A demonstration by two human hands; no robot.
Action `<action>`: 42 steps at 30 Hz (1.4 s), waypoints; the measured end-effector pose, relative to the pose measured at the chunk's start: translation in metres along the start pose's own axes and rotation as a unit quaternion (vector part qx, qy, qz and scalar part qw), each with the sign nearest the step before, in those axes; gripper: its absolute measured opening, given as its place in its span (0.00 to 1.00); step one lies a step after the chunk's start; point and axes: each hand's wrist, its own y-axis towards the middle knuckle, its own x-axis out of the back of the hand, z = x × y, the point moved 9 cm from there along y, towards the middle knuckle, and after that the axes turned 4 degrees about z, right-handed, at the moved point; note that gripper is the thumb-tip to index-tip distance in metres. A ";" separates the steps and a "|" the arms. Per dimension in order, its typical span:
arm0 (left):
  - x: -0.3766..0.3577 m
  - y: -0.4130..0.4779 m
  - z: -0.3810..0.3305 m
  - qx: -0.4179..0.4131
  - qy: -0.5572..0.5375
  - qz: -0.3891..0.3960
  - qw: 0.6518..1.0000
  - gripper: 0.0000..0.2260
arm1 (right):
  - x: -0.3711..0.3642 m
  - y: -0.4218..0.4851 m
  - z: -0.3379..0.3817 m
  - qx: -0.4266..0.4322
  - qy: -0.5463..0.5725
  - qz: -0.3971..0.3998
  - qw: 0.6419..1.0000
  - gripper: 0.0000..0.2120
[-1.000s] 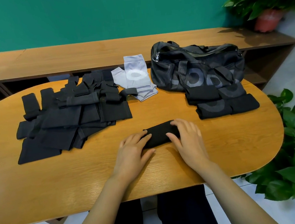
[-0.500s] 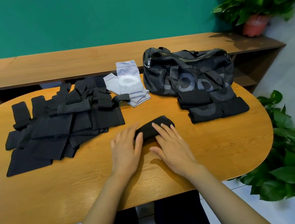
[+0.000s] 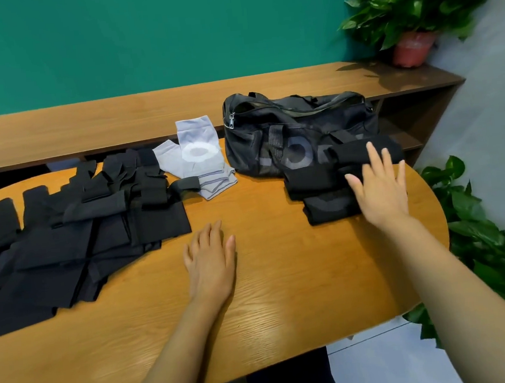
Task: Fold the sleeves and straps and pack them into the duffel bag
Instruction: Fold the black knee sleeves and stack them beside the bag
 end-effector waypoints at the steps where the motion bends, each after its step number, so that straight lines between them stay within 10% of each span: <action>1: 0.001 0.001 0.001 0.003 -0.001 -0.003 1.000 0.27 | -0.004 0.003 -0.010 -0.003 -0.002 0.009 1.000 0.36; 9: -0.001 0.003 -0.003 -0.002 0.027 0.000 1.000 0.27 | -0.049 0.008 -0.037 0.007 0.097 0.122 0.988 0.26; 14: -0.003 0.004 -0.003 -0.002 0.039 0.004 0.999 0.27 | -0.029 0.006 -0.029 -0.011 0.187 0.050 0.981 0.14; 21: -0.003 0.003 -0.003 0.000 0.037 0.009 0.999 0.27 | -0.047 0.001 -0.021 0.017 0.069 0.103 0.992 0.28; 42: 0.019 0.027 0.038 0.014 0.093 0.006 0.996 0.26 | -0.069 -0.006 0.214 0.265 0.072 0.127 0.953 0.27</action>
